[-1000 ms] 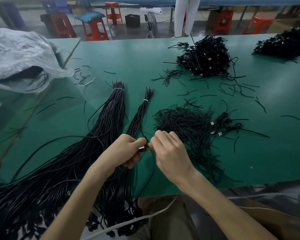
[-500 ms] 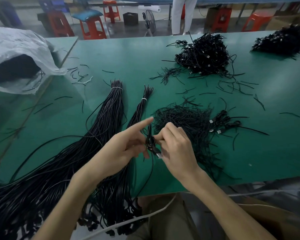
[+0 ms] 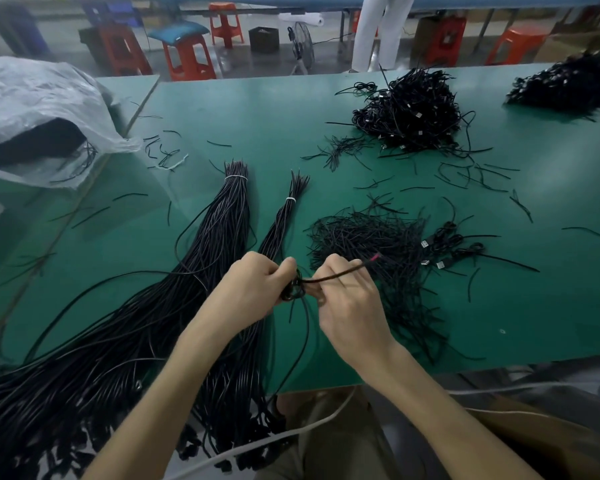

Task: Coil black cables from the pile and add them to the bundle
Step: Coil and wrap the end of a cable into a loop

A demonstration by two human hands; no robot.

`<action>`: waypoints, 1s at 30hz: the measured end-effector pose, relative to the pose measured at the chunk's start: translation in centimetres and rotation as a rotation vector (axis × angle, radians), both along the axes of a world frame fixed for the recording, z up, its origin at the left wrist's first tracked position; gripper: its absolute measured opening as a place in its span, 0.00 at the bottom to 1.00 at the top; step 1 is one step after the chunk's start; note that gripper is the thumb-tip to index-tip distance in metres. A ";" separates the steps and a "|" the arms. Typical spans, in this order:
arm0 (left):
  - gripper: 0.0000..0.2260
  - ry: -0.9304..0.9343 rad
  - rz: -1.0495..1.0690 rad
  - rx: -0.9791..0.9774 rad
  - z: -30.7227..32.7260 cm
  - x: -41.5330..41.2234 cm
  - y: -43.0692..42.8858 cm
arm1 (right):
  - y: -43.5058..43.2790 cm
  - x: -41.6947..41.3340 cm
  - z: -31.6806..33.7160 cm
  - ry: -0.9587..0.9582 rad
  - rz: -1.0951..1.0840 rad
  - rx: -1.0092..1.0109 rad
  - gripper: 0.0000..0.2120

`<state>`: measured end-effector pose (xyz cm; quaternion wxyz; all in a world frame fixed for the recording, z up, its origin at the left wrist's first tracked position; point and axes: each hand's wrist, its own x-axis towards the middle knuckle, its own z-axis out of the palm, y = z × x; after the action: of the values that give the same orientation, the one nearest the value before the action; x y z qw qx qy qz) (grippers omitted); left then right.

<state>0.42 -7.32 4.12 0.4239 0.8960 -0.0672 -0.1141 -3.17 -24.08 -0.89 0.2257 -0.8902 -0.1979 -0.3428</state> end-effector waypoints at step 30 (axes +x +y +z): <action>0.11 0.098 -0.117 -0.460 -2.2 -0.4 -1.6 | -15.0 6.8 0.4 0.602 -0.442 0.289 0.16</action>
<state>-0.02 -8.89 1.93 0.6121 0.7639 -0.1228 -0.1633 3.68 -39.07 -0.51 0.3174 -0.9310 0.1234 -0.1314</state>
